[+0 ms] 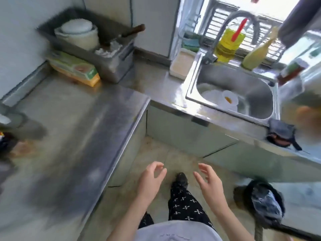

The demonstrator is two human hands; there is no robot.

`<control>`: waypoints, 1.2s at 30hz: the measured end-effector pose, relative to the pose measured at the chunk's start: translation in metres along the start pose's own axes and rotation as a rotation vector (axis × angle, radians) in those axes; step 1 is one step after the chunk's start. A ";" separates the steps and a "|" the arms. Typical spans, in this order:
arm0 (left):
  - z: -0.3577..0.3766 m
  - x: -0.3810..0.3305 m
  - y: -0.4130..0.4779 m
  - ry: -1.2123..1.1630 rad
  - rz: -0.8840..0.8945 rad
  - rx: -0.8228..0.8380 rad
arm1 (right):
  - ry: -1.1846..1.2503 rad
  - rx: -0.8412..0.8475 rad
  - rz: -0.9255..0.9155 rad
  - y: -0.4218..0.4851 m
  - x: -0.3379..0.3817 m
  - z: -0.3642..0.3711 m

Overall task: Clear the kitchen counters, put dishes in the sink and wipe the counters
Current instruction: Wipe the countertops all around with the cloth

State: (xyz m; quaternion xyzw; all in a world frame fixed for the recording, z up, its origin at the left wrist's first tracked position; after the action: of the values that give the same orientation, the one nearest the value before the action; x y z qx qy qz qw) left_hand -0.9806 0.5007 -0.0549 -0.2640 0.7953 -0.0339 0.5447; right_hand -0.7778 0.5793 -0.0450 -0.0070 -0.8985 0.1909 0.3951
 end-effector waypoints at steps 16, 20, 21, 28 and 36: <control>0.268 -0.221 0.168 0.218 0.241 0.260 | 0.078 -0.357 0.218 0.193 -0.136 -0.259; 0.331 -0.257 0.202 0.302 0.334 0.341 | -0.115 -0.292 0.252 0.261 -0.160 -0.290; 0.342 -0.262 0.210 0.329 0.352 0.353 | -0.170 -0.258 0.254 0.272 -0.166 -0.288; 0.386 -0.273 0.251 0.332 0.353 0.383 | -0.355 -0.300 0.245 0.294 -0.181 -0.266; 0.415 -0.279 0.261 0.027 0.002 0.546 | -0.062 -0.485 0.269 0.272 -0.172 -0.312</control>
State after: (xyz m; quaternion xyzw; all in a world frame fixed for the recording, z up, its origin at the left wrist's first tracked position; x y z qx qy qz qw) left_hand -0.6392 0.9494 -0.0751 -0.1062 0.7641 -0.2499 0.5851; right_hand -0.4746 0.9089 -0.0693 -0.2150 -0.9205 0.0211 0.3255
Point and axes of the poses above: each hand's wrist, its own y-axis towards the middle knuckle, its own z-axis out of the palm, x = y × z, the point moved 7 cm from there along y, towards the middle knuckle, and after that the axes turned 5 degrees about z, right-handed, at the moved point
